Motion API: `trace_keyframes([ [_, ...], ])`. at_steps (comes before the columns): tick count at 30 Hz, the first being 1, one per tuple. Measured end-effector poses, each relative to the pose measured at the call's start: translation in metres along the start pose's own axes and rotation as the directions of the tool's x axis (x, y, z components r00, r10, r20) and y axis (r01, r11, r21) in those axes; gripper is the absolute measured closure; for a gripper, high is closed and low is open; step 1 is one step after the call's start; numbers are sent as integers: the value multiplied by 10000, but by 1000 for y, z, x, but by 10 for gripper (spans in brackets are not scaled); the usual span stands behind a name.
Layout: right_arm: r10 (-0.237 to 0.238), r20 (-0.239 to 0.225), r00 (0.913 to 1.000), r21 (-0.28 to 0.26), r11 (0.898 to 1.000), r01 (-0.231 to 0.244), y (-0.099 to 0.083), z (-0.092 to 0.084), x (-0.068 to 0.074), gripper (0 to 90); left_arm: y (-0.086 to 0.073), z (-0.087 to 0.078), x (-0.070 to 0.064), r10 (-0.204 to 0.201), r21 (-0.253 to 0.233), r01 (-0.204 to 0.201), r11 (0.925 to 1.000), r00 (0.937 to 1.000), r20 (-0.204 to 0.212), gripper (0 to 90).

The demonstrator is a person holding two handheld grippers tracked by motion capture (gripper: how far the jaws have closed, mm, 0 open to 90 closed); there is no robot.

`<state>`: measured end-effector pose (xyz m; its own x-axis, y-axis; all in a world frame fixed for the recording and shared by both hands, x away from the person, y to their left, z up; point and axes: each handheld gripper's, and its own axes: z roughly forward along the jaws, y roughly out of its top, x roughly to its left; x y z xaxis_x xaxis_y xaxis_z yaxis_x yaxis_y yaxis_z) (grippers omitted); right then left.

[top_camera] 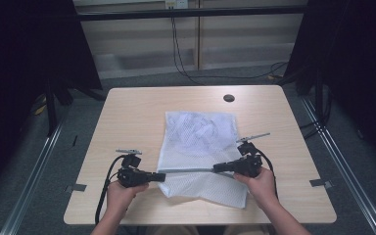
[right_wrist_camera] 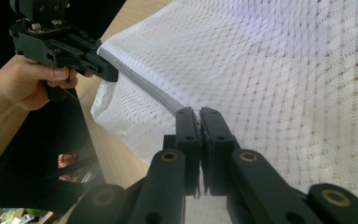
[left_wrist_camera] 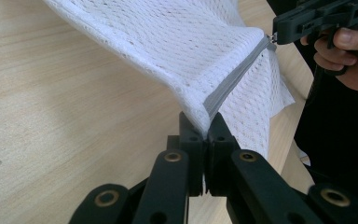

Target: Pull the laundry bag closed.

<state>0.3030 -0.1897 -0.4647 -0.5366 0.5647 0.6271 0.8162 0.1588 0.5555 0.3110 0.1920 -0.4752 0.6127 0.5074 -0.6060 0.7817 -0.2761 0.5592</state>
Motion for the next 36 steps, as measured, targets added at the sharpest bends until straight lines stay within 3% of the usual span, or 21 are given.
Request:
trace_keyframes([
  [34, 14, 71, 10000, 124, 9999, -15, -3, 0, 1, 873, 1, -1, 2, -57, 59, 57, 10000, 10000, -36, 885],
  [36, 90, 138, 9999, 133, 9999, -92, -3, -2, 0, 873, 1, -2, 4, -225, -12, 225, 9997, 9997, 97, 885],
])
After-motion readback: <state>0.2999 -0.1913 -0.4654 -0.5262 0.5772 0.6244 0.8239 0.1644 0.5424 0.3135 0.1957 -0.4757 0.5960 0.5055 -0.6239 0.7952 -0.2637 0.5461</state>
